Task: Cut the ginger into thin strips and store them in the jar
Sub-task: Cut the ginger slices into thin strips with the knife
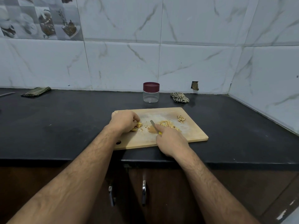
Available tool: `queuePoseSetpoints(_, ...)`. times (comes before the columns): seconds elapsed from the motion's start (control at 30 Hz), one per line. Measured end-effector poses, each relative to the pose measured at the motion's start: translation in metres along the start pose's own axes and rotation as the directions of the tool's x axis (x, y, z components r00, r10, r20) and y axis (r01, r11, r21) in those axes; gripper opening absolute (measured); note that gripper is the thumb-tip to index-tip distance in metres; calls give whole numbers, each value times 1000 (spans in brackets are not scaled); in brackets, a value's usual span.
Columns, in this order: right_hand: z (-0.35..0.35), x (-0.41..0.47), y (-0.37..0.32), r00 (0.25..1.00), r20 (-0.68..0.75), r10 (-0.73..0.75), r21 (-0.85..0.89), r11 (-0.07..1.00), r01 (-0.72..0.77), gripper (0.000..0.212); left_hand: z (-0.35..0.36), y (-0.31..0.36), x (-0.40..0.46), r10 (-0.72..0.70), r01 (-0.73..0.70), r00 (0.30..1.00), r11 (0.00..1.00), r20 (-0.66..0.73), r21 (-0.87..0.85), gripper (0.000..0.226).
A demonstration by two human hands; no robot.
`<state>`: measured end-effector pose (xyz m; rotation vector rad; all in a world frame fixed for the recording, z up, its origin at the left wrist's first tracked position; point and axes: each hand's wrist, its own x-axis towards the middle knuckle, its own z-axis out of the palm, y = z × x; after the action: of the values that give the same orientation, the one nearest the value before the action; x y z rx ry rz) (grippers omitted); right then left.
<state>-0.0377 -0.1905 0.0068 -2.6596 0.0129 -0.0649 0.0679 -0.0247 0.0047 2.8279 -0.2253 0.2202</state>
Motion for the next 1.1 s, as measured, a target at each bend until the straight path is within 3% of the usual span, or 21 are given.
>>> queuePoseSetpoints(0.33, 2, 0, 5, 1000, -12, -10, 34, 999, 11, 57, -13, -2, 0, 19, -19, 998, 1000, -65, -1, 5)
queuePoseSetpoints(0.5, 3, -1, 5, 1000, -21, -11, 45, 999, 12, 57, -20, 5, 4, -22, 13, 998, 988, -59, -155, 9)
queuePoseSetpoints(0.63, 3, -4, 7, 998, -56, 23, 125, 992, -16, 58, -19, 28, 3, -70, 78, 997, 964, 42, -255, 10)
queuePoseSetpoints(0.73, 1, -6, 10, 997, -54, 60, 184, 982, -49, 62, -11, 41, 1, -126, 142, 989, 960, 77, -240, 9)
queuePoseSetpoints(0.83, -6, -10, 10, 996, 42, 84, 226, 970, -91, 69, -6, 49, -2, -179, 191, 981, 961, 77, -199, 10)
queuePoseSetpoints(1.0, -11, -16, 9, 992, 101, 78, 191, 977, -96, 73, -5, 48, -2, -179, 191, 978, 975, 108, -112, 25)
queuePoseSetpoints(1.1, -13, -18, 6, 992, 100, 76, 174, 980, -93, 72, -8, 47, -3, -161, 161, 985, 987, 65, 2, 13)
